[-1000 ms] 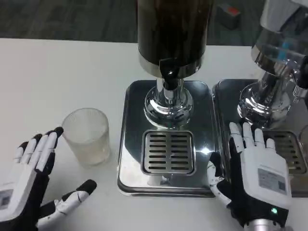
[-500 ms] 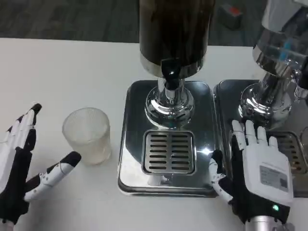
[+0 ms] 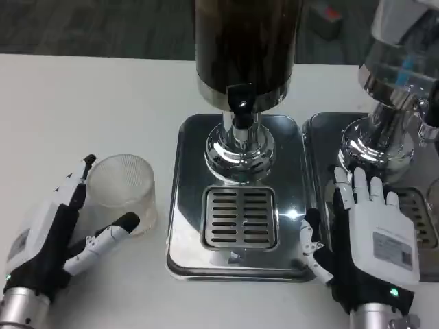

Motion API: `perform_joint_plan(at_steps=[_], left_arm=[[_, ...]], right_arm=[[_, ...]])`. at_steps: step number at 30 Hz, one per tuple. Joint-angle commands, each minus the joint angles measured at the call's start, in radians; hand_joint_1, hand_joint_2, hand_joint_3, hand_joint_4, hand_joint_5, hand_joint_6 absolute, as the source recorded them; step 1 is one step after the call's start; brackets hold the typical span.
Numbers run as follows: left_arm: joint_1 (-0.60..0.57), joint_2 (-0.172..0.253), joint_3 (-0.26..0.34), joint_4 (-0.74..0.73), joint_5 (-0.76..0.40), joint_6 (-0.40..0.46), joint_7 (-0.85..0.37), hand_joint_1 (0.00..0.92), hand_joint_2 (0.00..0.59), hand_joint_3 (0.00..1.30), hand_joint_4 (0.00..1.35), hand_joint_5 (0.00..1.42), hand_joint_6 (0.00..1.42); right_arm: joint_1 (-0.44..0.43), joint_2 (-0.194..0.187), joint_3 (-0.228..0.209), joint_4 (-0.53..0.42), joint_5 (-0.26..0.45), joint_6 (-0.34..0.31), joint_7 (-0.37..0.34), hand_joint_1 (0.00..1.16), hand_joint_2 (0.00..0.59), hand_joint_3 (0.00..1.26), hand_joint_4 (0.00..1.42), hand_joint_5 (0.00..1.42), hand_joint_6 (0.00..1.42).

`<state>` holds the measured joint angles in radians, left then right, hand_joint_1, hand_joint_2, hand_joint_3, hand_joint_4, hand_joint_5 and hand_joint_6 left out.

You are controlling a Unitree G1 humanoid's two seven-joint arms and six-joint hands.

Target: Grasp the cup under the faucet to collect the drink, then remove the cup.

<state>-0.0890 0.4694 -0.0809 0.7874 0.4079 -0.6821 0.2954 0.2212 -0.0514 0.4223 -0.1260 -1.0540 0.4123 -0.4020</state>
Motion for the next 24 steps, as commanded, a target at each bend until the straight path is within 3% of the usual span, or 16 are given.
perform_joint_plan(at_steps=[1,14,24], left_arm=[[-0.048,0.003,-0.027,0.058,0.024,-0.008,0.004,0.0,0.0,0.0,0.0,0.0,0.0],[-0.1,-0.024,-0.06,0.129,0.036,-0.023,0.023,0.079,0.0,0.0,0.0,0.0,0.0],[-0.132,-0.033,-0.046,0.189,0.02,-0.025,0.075,0.123,0.002,0.0,0.0,0.05,0.0]], right_arm=[[-0.011,0.003,-0.01,0.002,0.009,0.006,-0.003,0.36,0.528,0.1,0.0,0.0,0.0],[-0.026,-0.005,-0.014,0.001,0.012,0.002,0.021,0.36,0.525,0.12,0.0,0.0,0.0],[-0.019,0.008,-0.018,0.002,0.016,0.008,0.012,0.36,0.526,0.13,0.0,0.0,0.02]])
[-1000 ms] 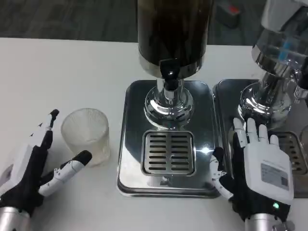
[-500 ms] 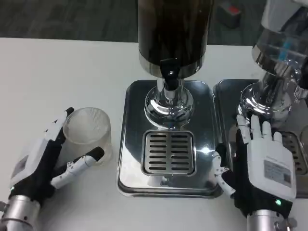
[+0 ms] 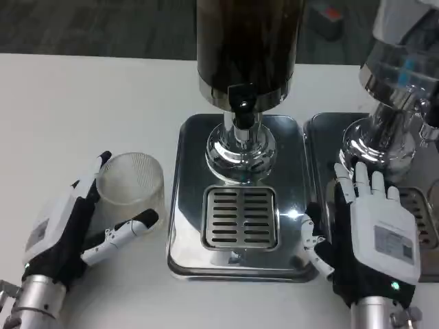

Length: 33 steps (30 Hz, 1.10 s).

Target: Grasp the cup under the faucet to collect the drink, then remove the cup.

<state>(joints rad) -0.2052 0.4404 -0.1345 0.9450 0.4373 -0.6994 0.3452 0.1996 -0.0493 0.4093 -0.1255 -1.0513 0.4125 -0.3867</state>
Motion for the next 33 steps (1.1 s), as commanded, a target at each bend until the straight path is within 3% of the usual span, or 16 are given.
perform_joint_plan(at_steps=[1,17,25,33], left_arm=[[-0.023,-0.002,0.005,0.037,-0.004,-0.003,0.03,0.123,0.002,0.0,0.0,0.05,0.0],[-0.094,-0.012,-0.037,0.101,0.024,0.029,0.036,0.13,0.007,0.0,0.0,0.07,0.0],[-0.116,-0.023,-0.051,0.126,0.002,-0.009,0.013,0.15,0.009,0.0,0.0,0.1,0.0],[-0.12,-0.044,-0.036,0.15,-0.015,-0.051,0.039,0.235,0.037,0.0,0.02,0.28,0.2]], right_arm=[[0.003,0.007,-0.007,0.001,0.015,0.008,-0.003,0.36,0.527,0.13,0.0,0.0,0.03],[0.0,0.004,-0.006,0.007,0.032,0.0,-0.001,0.36,0.525,0.14,0.0,0.0,0.06],[0.002,0.003,-0.006,0.006,0.04,0.0,0.002,0.36,0.525,0.14,0.0,0.0,0.06],[0.011,0.007,-0.001,0.004,0.041,0.009,-0.002,0.36,0.518,0.15,0.0,0.0,0.08]])
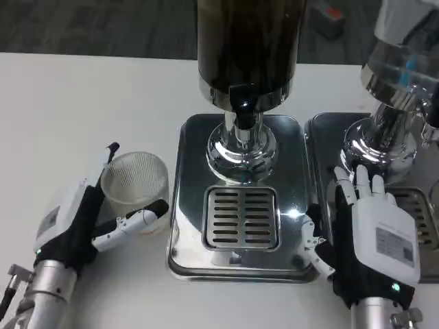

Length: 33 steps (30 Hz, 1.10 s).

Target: Grasp the cup under the faucet to collect the drink, then remove the cup.

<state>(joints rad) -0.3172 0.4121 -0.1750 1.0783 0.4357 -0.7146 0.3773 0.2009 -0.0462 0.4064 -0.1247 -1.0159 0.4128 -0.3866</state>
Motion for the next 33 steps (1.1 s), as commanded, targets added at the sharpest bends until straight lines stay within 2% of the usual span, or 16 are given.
perform_joint_plan(at_steps=[1,5,8,10,15,33], left_arm=[[-0.01,-0.019,0.003,0.021,-0.012,-0.038,0.008,0.248,0.04,0.0,0.03,0.3,0.22],[-0.008,-0.022,0.0,0.033,-0.011,-0.059,0.029,0.323,0.065,0.01,0.14,0.43,0.43],[-0.009,-0.027,0.0,0.034,-0.004,-0.072,0.069,0.408,0.103,0.12,0.3,0.63,0.73],[-0.011,-0.026,-0.004,0.035,0.003,-0.076,0.09,0.449,0.119,0.2,0.4,0.71,0.83],[-0.011,-0.025,-0.01,0.039,0.014,-0.081,0.111,0.463,0.137,0.25,0.48,0.77,0.9],[0.007,-0.027,-0.009,0.013,0.03,-0.11,0.216,0.445,0.139,0.26,0.48,0.78,0.9]], right_arm=[[0.013,0.005,0.003,0.001,0.005,0.01,-0.002,0.36,0.518,0.15,0.0,0.0,0.09],[0.029,0.015,0.008,-0.006,0.005,0.017,-0.004,0.36,0.518,0.16,0.0,0.0,0.09],[0.036,0.018,0.004,-0.011,0.007,0.021,-0.006,0.35,0.515,0.18,0.0,0.0,0.1],[0.037,0.019,0.004,-0.012,0.006,0.022,-0.008,0.35,0.515,0.18,0.0,0.0,0.11],[0.031,0.021,0.004,-0.007,0.008,0.021,-0.008,0.35,0.515,0.18,0.0,0.0,0.12],[0.017,0.011,0.005,0.004,0.021,0.018,0.001,0.35,0.515,0.18,0.0,0.0,0.14]])
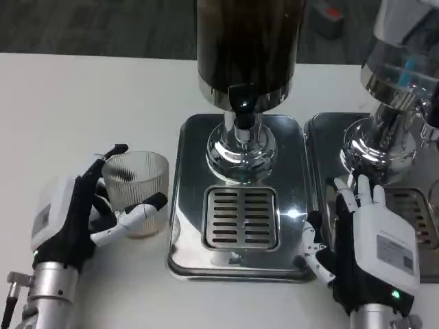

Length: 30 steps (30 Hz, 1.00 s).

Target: Grasp the cup under the faucet to collect the drink, then remove the cup.

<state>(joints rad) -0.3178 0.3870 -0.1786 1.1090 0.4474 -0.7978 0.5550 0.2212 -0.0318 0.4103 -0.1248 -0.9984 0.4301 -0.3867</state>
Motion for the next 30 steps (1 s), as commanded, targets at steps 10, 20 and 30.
perform_joint_plan(at_steps=[10,20,30], left_arm=[[-0.002,0.001,-0.001,-0.051,0.02,-0.05,0.047,0.447,0.152,0.27,0.48,0.78,0.9],[-0.002,0.001,0.003,-0.097,0.042,-0.074,0.048,0.444,0.156,0.27,0.49,0.78,0.9],[0.004,-0.003,0.005,-0.128,0.043,-0.084,0.045,0.44,0.156,0.27,0.48,0.76,0.9]], right_arm=[[-0.005,-0.001,0.002,0.005,0.005,0.002,-0.001,0.35,0.515,0.18,0.0,0.0,0.14],[-0.007,0.001,0.003,0.009,0.007,0.002,-0.003,0.35,0.515,0.18,0.0,0.0,0.16],[-0.008,0.001,0.002,0.009,0.01,0.002,-0.003,0.35,0.52,0.18,0.0,0.0,0.16]])
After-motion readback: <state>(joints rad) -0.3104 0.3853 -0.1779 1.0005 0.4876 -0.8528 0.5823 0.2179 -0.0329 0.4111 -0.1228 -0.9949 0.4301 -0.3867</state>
